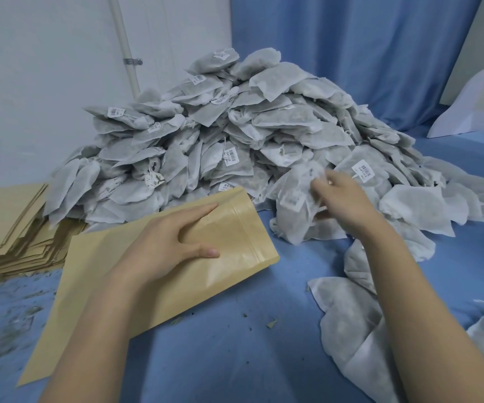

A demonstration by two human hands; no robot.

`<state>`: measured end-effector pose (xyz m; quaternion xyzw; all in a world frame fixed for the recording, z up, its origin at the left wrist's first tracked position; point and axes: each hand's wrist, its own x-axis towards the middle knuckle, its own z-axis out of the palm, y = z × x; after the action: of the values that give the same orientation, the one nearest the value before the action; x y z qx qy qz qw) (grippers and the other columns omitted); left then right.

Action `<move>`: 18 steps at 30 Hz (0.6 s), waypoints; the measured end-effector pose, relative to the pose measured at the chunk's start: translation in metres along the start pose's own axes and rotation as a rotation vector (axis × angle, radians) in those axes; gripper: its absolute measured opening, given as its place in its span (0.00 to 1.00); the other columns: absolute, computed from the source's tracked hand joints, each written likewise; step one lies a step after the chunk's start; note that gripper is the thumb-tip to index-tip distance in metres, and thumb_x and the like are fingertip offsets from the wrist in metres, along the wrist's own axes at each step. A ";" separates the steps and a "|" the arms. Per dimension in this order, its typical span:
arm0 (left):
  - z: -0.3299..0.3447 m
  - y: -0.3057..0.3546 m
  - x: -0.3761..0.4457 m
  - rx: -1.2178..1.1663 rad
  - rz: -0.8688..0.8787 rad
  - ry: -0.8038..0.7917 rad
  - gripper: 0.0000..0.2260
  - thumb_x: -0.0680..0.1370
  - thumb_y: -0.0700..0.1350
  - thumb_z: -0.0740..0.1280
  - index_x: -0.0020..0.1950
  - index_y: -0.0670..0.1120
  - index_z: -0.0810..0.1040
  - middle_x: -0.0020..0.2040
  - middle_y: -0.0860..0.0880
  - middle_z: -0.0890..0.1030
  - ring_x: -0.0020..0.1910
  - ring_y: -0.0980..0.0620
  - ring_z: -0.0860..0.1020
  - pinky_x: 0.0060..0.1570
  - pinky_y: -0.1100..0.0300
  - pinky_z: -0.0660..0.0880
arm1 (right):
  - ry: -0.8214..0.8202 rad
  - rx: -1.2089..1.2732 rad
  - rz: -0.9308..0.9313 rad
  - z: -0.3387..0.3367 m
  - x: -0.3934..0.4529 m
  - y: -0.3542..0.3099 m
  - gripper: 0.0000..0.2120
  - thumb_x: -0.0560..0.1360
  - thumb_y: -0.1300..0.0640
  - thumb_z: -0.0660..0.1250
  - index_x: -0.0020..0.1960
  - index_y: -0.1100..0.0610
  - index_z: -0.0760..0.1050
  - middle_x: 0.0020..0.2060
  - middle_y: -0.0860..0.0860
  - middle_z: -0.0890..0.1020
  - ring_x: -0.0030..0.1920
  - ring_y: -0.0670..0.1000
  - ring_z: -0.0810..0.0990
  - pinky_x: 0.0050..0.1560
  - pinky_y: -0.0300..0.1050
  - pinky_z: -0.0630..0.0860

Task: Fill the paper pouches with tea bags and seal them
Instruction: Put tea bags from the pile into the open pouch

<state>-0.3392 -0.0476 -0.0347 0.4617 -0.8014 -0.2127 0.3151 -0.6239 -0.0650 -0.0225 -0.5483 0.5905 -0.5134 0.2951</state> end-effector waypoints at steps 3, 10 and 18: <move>-0.001 0.000 0.000 -0.015 -0.008 0.004 0.33 0.64 0.50 0.77 0.67 0.64 0.71 0.61 0.71 0.71 0.56 0.83 0.63 0.52 0.84 0.60 | -0.058 0.432 0.095 0.000 -0.002 -0.008 0.06 0.76 0.65 0.56 0.48 0.64 0.71 0.29 0.51 0.80 0.29 0.49 0.81 0.28 0.42 0.77; -0.001 0.010 -0.001 -0.061 0.033 0.018 0.32 0.63 0.49 0.78 0.62 0.68 0.72 0.60 0.74 0.71 0.58 0.80 0.64 0.51 0.84 0.60 | -0.288 0.354 0.193 0.014 -0.008 -0.005 0.06 0.76 0.65 0.62 0.44 0.63 0.77 0.34 0.54 0.80 0.31 0.48 0.78 0.30 0.38 0.76; 0.016 0.027 0.004 -0.048 0.170 -0.111 0.35 0.62 0.48 0.79 0.62 0.69 0.70 0.61 0.78 0.67 0.63 0.77 0.64 0.58 0.82 0.56 | -0.321 -0.152 -0.087 0.049 -0.023 -0.007 0.07 0.74 0.65 0.62 0.42 0.55 0.72 0.37 0.47 0.76 0.38 0.44 0.73 0.39 0.38 0.70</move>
<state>-0.3681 -0.0371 -0.0281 0.3717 -0.8487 -0.2297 0.2981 -0.5718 -0.0566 -0.0357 -0.6690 0.5485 -0.3855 0.3210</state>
